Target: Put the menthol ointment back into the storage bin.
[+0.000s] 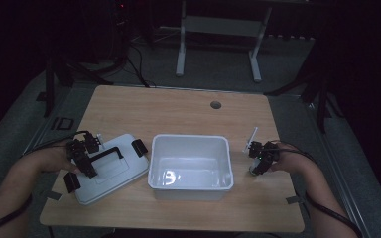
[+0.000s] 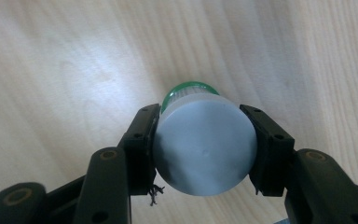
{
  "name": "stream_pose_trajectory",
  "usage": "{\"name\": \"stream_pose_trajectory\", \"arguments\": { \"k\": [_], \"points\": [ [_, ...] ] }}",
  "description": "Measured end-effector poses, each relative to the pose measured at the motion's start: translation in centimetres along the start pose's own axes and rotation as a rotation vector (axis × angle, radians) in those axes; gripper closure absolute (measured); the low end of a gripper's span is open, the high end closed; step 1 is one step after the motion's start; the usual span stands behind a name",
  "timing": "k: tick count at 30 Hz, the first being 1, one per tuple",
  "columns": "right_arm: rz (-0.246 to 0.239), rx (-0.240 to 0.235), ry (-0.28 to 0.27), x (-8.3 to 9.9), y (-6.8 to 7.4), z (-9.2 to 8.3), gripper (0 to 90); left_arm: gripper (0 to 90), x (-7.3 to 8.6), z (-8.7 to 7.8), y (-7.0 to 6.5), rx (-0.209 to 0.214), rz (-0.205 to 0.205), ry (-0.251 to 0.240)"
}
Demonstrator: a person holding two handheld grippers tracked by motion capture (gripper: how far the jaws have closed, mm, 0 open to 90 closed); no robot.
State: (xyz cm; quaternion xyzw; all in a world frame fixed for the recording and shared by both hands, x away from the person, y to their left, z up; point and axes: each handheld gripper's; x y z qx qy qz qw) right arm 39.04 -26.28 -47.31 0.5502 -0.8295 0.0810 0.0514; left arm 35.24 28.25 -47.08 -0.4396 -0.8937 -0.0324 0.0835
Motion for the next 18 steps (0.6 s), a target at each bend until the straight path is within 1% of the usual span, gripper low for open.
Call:
{"name": "stream_pose_trajectory", "arguments": {
  "k": [1,6,10,15,18],
  "points": [
    [-0.007,0.007,0.001,0.1,0.3,-0.1,50.2,31.1,0.0,0.0,0.0,0.002,-0.001,-0.002],
    [-0.052,0.012,0.024,0.3,1.7,-0.4,50.2,31.1,0.0,0.1,0.0,0.003,0.003,0.004],
    [-0.085,0.019,0.029,0.5,2.6,-0.8,50.2,31.1,0.0,0.1,0.0,0.003,0.003,0.005],
    [-0.122,0.024,0.026,0.7,3.5,-1.8,50.2,31.1,0.0,0.1,-0.1,0.006,0.002,0.005],
    [-0.142,0.034,0.025,0.7,4.0,-2.5,50.2,31.1,0.0,0.1,-0.1,0.006,0.004,0.003]
  ]
}}
Point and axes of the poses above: each handheld gripper's, and its own axes: z roughly forward along the jaws, x roughly out of its underside, y roughly to its left, and after that the axes turned 11 degrees about y, right-handed
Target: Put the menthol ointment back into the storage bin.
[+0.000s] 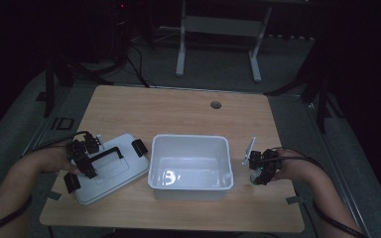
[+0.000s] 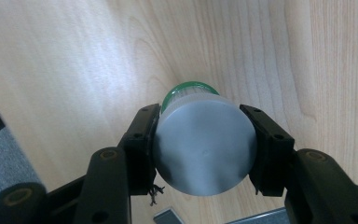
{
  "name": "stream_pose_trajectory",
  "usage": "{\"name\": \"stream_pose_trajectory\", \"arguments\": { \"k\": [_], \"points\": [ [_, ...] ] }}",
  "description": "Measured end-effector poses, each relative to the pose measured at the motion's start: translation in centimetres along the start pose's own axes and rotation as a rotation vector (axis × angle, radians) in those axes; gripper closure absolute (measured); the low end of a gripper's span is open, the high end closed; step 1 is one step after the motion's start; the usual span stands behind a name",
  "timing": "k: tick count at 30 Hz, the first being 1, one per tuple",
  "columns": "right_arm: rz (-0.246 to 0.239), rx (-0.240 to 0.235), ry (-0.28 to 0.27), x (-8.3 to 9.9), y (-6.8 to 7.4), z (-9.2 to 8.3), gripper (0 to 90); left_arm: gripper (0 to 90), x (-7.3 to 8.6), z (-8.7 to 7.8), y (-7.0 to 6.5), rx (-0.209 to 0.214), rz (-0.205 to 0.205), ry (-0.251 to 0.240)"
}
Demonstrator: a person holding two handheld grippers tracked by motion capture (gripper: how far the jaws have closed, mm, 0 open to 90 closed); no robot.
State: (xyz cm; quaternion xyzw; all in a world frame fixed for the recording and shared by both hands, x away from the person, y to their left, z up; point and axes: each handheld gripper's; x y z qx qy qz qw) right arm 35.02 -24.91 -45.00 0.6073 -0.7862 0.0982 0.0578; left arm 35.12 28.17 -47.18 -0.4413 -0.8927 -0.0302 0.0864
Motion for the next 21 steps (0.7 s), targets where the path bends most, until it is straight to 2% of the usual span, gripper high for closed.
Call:
{"name": "stream_pose_trajectory", "arguments": {
  "k": [10,21],
  "points": [
    [-0.081,0.003,-0.014,0.0,2.2,-3.4,50.2,31.1,0.1,-0.2,0.0,0.003,-0.004,-0.007],
    [-0.125,0.006,-0.072,-0.9,3.5,-7.4,50.2,31.1,0.1,-0.3,0.0,-0.005,0.001,0.007]
  ]
}}
Point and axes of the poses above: each handheld gripper's, and its own axes: z roughly forward along the jaws, x roughly out of its underside, y roughly to its left, and after that the axes turned 11 degrees about y, right-handed
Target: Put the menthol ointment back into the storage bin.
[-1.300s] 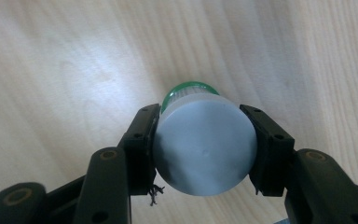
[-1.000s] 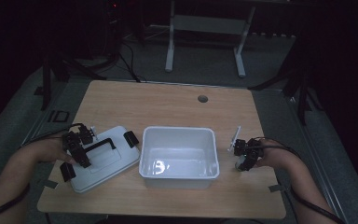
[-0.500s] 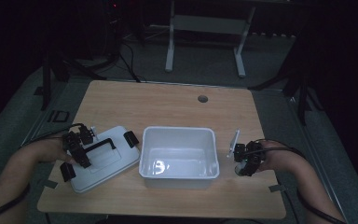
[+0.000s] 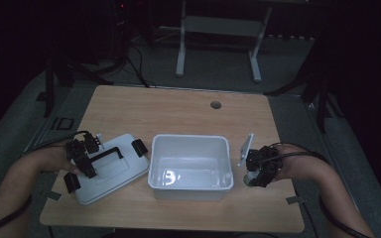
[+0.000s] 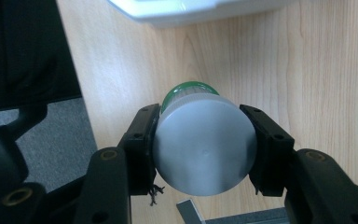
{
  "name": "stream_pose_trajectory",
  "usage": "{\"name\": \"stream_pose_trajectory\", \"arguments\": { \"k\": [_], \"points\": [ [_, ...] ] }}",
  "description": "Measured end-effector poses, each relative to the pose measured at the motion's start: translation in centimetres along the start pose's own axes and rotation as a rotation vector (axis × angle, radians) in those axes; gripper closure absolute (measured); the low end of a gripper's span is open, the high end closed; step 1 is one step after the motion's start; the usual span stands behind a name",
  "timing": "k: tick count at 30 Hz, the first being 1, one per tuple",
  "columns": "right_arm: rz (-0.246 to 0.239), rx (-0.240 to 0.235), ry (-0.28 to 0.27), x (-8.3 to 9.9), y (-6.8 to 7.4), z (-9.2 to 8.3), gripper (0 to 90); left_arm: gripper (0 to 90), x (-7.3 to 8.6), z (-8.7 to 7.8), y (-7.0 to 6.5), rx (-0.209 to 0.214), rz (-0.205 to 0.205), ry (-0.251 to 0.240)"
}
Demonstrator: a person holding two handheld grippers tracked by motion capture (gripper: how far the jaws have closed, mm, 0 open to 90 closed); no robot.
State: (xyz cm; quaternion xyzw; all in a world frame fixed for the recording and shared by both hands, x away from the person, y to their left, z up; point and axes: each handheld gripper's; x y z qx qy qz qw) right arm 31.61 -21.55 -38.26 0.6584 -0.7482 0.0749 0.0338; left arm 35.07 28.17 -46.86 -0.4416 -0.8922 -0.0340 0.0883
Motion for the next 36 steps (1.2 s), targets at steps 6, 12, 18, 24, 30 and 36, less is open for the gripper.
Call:
{"name": "stream_pose_trajectory", "arguments": {
  "k": [6,12,18,24,30,36],
  "points": [
    [-0.014,0.031,0.018,-0.6,0.1,-1.8,50.2,31.1,0.0,0.1,-0.1,0.001,-0.005,-0.002],
    [-0.03,0.047,0.008,-1.3,0.2,-3.8,50.2,31.1,0.0,0.0,-0.1,-0.003,-0.002,-0.002],
    [-0.062,0.066,-0.012,-2.7,0.3,-5.4,50.2,31.1,-0.1,-0.1,-0.3,-0.008,0.007,0.011],
    [-0.1,0.08,-0.021,-4.8,0.4,-6.4,50.3,31.1,0.0,-0.2,-0.3,0.01,0.006,-0.01],
    [-0.109,0.098,-0.042,-6.4,0.3,-6.2,50.3,31.1,0.1,-0.1,-0.3,-0.002,0.007,0.003],
    [-0.134,0.078,-0.051,-8.0,0.2,-5.1,50.3,31.1,0.1,0.1,-0.3,-0.008,0.007,0.01]
  ]
}}
Point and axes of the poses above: each handheld gripper's, and its own axes: z roughly forward along the jaws, x roughly out of its underside, y roughly to its left, and after that the axes turned 11 degrees about y, right-handed
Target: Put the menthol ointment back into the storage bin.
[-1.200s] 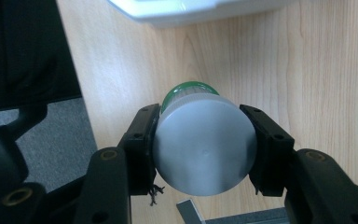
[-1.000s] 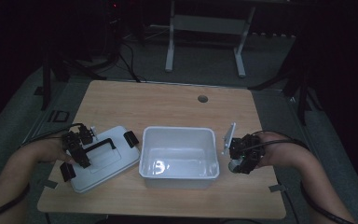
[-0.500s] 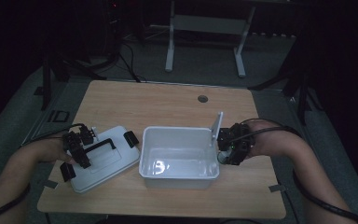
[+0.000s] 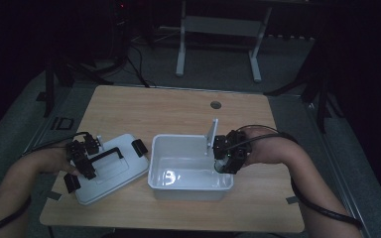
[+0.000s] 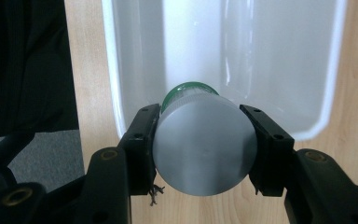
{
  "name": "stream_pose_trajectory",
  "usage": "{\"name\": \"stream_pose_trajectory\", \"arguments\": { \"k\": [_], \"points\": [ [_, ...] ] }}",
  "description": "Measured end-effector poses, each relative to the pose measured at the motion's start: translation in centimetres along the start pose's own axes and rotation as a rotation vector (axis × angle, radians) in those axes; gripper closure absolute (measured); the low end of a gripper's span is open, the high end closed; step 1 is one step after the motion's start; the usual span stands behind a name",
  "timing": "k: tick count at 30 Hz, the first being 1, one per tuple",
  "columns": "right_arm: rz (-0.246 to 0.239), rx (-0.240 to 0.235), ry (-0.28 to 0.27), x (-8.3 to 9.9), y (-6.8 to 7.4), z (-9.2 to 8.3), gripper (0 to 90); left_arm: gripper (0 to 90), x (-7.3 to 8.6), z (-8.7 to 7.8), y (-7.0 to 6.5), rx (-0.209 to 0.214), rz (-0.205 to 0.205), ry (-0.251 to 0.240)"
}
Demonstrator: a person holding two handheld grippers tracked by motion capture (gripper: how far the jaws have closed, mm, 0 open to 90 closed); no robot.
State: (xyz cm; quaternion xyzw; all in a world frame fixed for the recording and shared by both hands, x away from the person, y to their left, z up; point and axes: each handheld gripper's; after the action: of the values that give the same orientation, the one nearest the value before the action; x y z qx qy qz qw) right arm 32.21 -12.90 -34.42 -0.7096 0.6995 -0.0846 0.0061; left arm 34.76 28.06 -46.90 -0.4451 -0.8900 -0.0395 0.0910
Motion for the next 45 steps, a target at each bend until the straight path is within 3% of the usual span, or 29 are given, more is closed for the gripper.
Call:
{"name": "stream_pose_trajectory", "arguments": {
  "k": [13,22,33,45],
  "points": [
    [-0.011,-0.063,0.02,-1.5,-0.3,4.5,50.3,31.1,0.2,0.3,0.0,0.001,-0.001,0.006],
    [0.025,-0.103,0.031,-2.1,-0.9,7.3,50.3,31.1,0.1,0.5,0.1,-0.001,-0.001,0.018],
    [0.045,-0.116,0.04,-3.0,-1.7,9.4,50.2,31.1,0.1,0.6,0.0,-0.006,0.003,0.016],
    [0.015,-0.102,0.065,-4.5,-1.3,10.5,50.2,31.1,0.1,1.0,0.0,-0.001,0.004,0.02]
  ]
}}
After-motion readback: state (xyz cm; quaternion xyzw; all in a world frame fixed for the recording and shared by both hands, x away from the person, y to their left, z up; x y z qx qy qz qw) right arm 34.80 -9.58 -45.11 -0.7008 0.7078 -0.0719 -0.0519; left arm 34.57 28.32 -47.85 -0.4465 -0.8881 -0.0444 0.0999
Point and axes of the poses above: each handheld gripper's, and its own axes: z roughly forward along the jaws, x roughly out of its underside, y roughly to its left, and after that the axes turned 11 degrees about y, right-handed
